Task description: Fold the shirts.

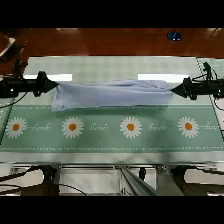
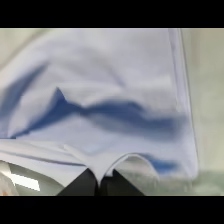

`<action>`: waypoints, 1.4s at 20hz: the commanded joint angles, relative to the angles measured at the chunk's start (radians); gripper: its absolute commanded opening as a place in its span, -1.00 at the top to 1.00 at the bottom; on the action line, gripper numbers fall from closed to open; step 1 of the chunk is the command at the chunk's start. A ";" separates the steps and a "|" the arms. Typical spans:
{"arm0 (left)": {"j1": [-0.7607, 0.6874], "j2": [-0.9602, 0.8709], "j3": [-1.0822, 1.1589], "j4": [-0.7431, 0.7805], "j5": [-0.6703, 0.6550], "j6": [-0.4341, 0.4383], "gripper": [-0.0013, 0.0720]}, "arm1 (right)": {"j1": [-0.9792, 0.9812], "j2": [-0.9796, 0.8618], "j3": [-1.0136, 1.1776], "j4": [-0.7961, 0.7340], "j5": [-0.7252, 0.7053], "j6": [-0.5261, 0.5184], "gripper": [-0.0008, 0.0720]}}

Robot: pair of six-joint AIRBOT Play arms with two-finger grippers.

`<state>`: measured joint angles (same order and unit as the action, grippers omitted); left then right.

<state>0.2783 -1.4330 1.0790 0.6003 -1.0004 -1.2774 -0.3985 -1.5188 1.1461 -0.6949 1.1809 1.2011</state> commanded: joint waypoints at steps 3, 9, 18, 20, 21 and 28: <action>-0.090 -0.259 0.233 -0.005 0.017 -0.090 0.93 | 0.060 -0.219 0.249 0.034 -0.071 0.033 0.89; -0.083 -0.311 0.241 0.007 -0.041 -0.023 -0.40 | 0.058 -0.317 0.326 0.013 -0.109 0.046 -0.14; 0.143 -0.011 0.195 0.347 -0.165 -0.045 -0.42 | -0.108 -0.174 0.275 -0.287 0.128 0.131 -0.14; 0.137 0.116 0.042 0.304 -0.021 -0.043 -0.42 | -0.111 -0.166 0.205 -0.265 0.084 0.137 -0.14; 0.123 0.172 -0.035 0.273 0.039 -0.040 -0.42 | -0.103 -0.166 0.175 -0.222 0.048 0.134 -0.14; -0.127 0.289 -0.217 0.244 0.160 -0.033 -0.42 | -0.046 -0.213 0.159 -0.060 -0.082 0.081 -0.17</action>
<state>0.2470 -1.1770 0.9085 0.8505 -0.9112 -1.3132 -0.4629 -1.7111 1.3144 -0.8234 1.1362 1.3056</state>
